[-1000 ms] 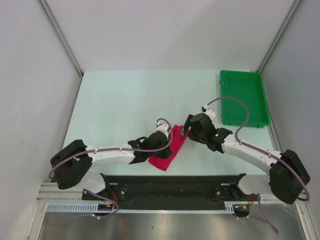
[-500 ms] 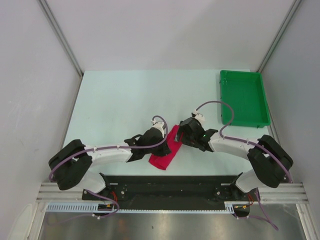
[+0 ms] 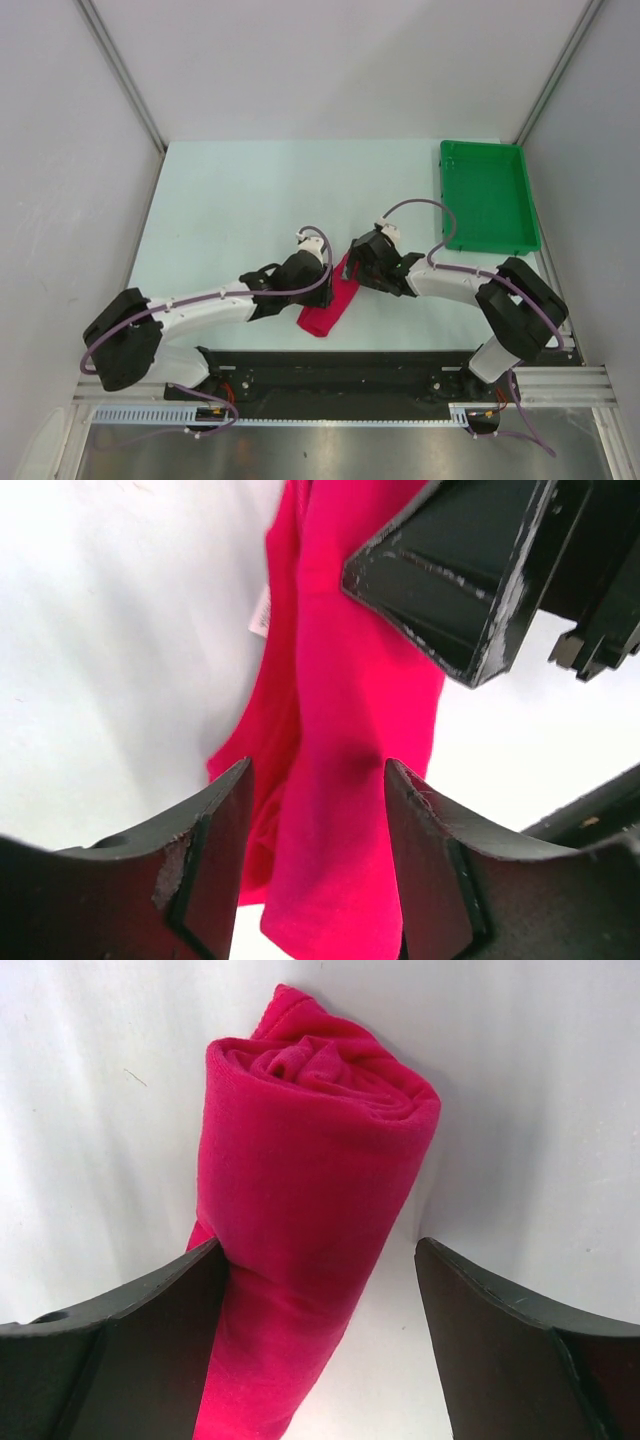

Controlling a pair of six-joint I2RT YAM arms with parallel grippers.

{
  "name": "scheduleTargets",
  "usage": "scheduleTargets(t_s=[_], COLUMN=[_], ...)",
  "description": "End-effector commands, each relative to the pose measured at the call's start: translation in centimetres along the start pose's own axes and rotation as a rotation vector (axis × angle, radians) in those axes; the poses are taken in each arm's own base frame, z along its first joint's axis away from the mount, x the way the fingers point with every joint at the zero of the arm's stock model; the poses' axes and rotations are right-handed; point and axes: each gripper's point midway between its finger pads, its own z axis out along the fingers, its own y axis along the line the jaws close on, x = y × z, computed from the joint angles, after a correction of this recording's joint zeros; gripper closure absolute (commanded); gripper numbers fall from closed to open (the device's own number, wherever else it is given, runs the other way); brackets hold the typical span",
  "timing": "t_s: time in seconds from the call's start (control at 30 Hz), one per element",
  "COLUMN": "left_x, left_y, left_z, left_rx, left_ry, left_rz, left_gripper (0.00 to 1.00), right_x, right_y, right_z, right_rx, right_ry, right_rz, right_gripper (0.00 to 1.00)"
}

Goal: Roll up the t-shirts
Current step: Roll the T-shirt to the center of the board, then pick up the T-shirt from the center of the board.

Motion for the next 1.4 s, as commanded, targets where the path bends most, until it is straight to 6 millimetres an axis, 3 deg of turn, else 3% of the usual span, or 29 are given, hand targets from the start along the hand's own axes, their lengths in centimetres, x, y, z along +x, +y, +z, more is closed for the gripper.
scheduleTargets(t_s=[0.0, 0.1, 0.17, 0.4, 0.53, 0.73, 0.83, 1.07, 1.2, 1.37], left_x=[-1.3, -0.4, 0.1, 1.6, 2.1, 2.6, 2.7, 3.0, 3.1, 3.3], left_y=[0.9, 1.2, 1.9, 3.4, 4.1, 4.2, 4.2, 3.9, 3.8, 3.9], left_z=[0.0, 0.9, 1.5, 3.0, 3.5, 4.0, 4.1, 4.3, 4.3, 4.3], left_rx=[-0.07, -0.08, -0.113, -0.182, -0.22, -0.234, -0.231, -0.213, -0.208, -0.205], left_ry=[-0.018, 0.008, 0.019, 0.049, 0.06, 0.073, 0.079, 0.089, 0.091, 0.095], left_rz=[0.08, 0.085, 0.087, 0.077, 0.067, 0.049, 0.042, 0.033, 0.032, 0.032], left_gripper=[0.41, 0.43, 0.49, 0.89, 1.0, 1.0, 1.0, 1.0, 1.0, 1.0], right_x=[-0.4, -0.7, -0.8, -1.9, -2.7, -3.9, -3.0, -0.1, 0.1, 0.3], right_y=[-0.2, -0.1, -0.1, 0.9, 1.2, 1.1, 0.9, 1.2, 2.0, 2.3], right_z=[0.4, 0.5, 0.5, -0.6, -1.9, -4.7, -4.9, -3.3, -2.4, -3.1], right_rx=[0.024, 0.023, 0.022, -0.019, -0.018, -0.033, -0.048, -0.077, -0.101, -0.096], right_ry=[-0.001, -0.004, -0.003, -0.03, -0.071, -0.144, -0.128, -0.083, -0.079, -0.102], right_rz=[-0.017, -0.016, -0.016, -0.021, -0.015, 0.048, 0.089, 0.108, 0.117, 0.128], right_gripper=[0.19, 0.2, 0.19, 0.16, 0.13, 0.14, 0.16, 0.19, 0.2, 0.2])
